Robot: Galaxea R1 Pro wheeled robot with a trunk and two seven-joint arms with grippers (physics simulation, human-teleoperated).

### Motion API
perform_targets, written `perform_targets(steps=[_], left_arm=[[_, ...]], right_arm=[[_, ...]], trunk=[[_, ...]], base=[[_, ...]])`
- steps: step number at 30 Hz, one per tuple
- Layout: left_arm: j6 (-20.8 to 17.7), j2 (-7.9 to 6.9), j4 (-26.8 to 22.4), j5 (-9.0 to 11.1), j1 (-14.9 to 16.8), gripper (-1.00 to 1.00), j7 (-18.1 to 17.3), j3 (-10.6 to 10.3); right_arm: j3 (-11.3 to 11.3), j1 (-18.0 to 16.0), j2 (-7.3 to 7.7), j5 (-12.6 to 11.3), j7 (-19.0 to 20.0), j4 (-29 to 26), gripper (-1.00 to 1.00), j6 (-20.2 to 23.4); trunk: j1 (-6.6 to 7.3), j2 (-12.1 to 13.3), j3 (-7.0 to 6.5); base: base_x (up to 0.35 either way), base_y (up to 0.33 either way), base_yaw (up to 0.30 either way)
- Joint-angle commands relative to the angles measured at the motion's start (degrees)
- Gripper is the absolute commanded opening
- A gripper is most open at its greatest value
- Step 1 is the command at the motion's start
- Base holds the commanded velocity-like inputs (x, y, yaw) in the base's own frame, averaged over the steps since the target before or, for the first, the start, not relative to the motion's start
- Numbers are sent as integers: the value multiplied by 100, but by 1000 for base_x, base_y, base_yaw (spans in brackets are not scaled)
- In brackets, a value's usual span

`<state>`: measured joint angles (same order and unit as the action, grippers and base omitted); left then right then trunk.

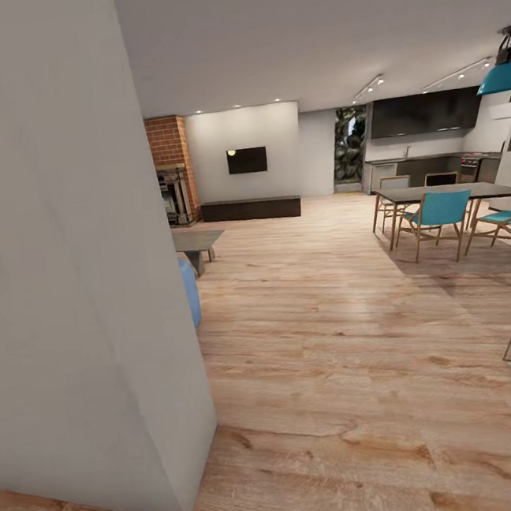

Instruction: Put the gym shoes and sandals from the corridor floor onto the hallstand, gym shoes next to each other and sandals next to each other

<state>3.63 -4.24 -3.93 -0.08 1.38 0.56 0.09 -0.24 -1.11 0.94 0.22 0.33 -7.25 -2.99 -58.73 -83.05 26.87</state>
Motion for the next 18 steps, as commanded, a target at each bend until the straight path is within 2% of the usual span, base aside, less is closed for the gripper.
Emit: perform_targets(steps=[1,16,17,18], left_arm=[[53,-3,-28,-1,26,100,6,0],[535,55,-517,33,462,100,-72,12],[705,55,-1800,33,462,100,-72,12],[756,55,-1802,33,469,100,-77,20]], right_arm=[[-4,-3,34,0,2,-28,100,-53],[-5,-12,506,-36,20,-513,100,-535],[-5,-12,506,-36,20,-2936,100,-786],[-4,-12,502,-35,20,-3003,100,-791]], trunk=[[0,-3,6],[0,-3,6],[0,-3,6],[0,-3,6]], base=[[0,0,0],[0,0,0],[0,0,0],[0,0,0]])
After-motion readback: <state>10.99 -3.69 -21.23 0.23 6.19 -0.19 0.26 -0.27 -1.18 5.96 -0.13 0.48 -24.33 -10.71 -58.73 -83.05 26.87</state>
